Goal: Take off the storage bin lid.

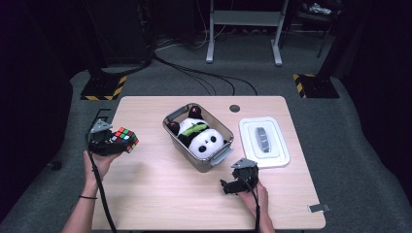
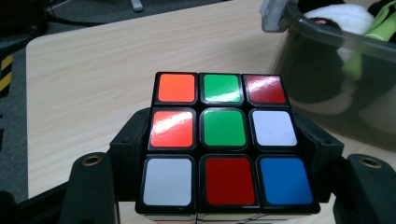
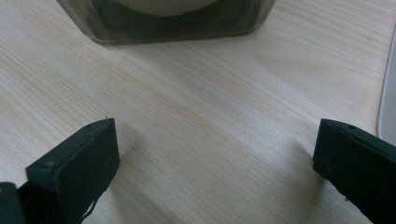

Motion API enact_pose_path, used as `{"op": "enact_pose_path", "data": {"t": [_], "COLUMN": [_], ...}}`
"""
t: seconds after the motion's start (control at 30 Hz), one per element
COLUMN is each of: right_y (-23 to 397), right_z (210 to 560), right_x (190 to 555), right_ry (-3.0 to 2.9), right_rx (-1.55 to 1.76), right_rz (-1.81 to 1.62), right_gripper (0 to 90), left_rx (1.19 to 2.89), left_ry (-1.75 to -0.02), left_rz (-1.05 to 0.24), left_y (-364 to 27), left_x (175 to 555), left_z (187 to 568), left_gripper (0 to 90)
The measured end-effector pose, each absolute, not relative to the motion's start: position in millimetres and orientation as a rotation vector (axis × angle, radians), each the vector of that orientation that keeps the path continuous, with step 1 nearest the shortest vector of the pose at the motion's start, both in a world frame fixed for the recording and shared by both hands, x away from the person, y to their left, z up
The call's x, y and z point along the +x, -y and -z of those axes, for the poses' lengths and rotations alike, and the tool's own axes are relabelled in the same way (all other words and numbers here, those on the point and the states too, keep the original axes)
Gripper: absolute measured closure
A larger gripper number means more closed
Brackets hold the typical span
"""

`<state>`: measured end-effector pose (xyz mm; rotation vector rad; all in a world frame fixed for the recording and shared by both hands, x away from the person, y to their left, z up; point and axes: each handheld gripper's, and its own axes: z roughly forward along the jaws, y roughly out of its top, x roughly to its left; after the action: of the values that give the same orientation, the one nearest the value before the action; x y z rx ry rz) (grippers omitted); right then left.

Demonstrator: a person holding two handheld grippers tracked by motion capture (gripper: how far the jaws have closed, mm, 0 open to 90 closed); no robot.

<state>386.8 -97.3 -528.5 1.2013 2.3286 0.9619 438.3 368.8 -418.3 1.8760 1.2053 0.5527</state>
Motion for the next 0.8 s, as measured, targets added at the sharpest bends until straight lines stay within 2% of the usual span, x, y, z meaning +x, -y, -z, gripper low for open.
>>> {"op": "enact_pose_path", "data": {"t": [0.8], "right_y": [97], "right_z": [529], "right_x": [386], "right_ry": [-2.327], "right_rx": [1.206], "right_rz": [-0.962], "right_gripper": [0.0], "left_rx": [1.905], "left_ry": [-1.074], "left_rz": [-0.576], "left_y": [-339], "left_x": [448], "left_z": [372], "left_gripper": [34.2]}}
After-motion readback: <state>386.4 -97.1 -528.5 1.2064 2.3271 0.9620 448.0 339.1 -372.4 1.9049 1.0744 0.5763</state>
